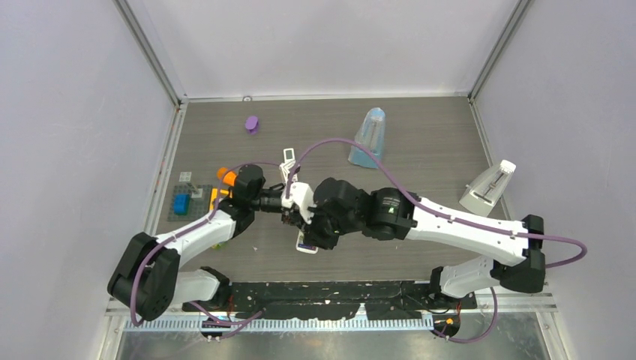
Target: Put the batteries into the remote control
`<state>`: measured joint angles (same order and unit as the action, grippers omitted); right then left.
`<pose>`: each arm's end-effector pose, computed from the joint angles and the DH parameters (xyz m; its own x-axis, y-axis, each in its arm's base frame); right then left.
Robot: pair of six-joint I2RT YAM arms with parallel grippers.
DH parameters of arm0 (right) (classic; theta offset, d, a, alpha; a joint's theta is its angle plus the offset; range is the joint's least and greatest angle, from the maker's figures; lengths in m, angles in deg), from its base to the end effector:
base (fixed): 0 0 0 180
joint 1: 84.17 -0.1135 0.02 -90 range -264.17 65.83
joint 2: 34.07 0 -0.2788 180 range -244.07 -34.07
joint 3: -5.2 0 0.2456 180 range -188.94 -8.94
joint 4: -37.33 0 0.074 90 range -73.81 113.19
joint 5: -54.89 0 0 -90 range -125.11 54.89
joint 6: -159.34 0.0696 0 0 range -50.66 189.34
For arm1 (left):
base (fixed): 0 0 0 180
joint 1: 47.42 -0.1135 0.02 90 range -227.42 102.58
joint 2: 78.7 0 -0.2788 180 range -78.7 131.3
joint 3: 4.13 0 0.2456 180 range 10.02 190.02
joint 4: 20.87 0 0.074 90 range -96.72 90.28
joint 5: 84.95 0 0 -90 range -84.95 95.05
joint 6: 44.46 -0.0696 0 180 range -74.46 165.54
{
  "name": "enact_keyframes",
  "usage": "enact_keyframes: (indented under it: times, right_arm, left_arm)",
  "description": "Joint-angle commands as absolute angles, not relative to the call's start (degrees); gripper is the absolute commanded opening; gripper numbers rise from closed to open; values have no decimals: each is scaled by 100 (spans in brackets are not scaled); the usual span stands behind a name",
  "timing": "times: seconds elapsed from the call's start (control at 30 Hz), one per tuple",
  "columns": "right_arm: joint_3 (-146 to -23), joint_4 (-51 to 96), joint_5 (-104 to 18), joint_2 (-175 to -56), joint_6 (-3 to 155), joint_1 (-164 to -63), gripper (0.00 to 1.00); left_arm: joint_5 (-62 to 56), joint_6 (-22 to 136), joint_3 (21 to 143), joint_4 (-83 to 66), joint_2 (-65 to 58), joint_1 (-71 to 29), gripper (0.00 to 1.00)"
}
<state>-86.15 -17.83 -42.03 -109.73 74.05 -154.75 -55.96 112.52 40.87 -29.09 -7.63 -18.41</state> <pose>0.0911 0.2837 0.3591 -0.2901 -0.5776 -0.7631 -0.9465 0.2908 0.1397 0.1915 -0.1758 0.2363 -0.9913 0.0397 -0.1255 0.1299 0.1447 -0.9809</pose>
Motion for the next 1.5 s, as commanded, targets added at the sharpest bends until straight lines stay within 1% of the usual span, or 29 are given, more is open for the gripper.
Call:
enact_keyframes:
  times: [0.0, 0.17, 0.27, 0.53, 0.73, 1.07, 1.47]
  right_arm:
    - [-9126, -2411, -3573, -11361, 6640, -15789, 16]
    - [-9181, -2490, -2854, -11625, 6604, -15918, 16]
    - [-9212, -2527, -2697, -11720, 6553, -15929, 16]
    - [-9173, -2585, -2680, -11875, 6333, -15987, 18]
    - [-9140, -2702, -2957, -11932, 6169, -16035, 19]
    - [-9022, -2880, -3041, -11953, 6024, -16108, 17]
    - [-9118, -3064, -2749, -12018, 5960, -16143, 15]
  left_arm:
    - [-5813, 11515, 4282, -3453, -678, -1759, 0]
    - [-5778, 11588, 4293, -3537, -613, -1738, 0]
    - [-5779, 11597, 4272, -3561, -550, -1736, 0]
    - [-5752, 11700, 4251, -3747, -494, -1719, 0]
    - [-5753, 11726, 4285, -3796, -438, -1711, 0]
    - [-5717, 11863, 4304, -3981, -288, -1710, 0]
    - [-5708, 11882, 4255, -4062, -204, -1710, 0]
